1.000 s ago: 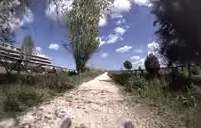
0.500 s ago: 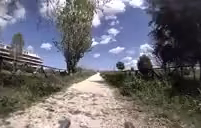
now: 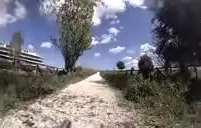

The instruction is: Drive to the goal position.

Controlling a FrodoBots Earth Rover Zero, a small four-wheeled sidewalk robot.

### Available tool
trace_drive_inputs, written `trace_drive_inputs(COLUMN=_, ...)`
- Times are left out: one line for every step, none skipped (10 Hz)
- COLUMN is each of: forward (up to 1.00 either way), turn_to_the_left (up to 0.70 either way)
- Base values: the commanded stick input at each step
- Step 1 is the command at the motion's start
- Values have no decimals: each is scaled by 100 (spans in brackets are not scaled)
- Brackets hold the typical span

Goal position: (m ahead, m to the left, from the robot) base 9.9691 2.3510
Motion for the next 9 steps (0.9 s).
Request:
trace_drive_inputs(forward=85, turn_to_the_left=0)
trace_drive_inputs(forward=85, turn_to_the_left=0)
trace_drive_inputs(forward=85, turn_to_the_left=0)
trace_drive_inputs(forward=85, turn_to_the_left=0)
trace_drive_inputs(forward=85, turn_to_the_left=0)
trace_drive_inputs(forward=85, turn_to_the_left=0)
trace_drive_inputs(forward=85, turn_to_the_left=0)
trace_drive_inputs(forward=85, turn_to_the_left=0)
trace_drive_inputs(forward=85, turn_to_the_left=0)
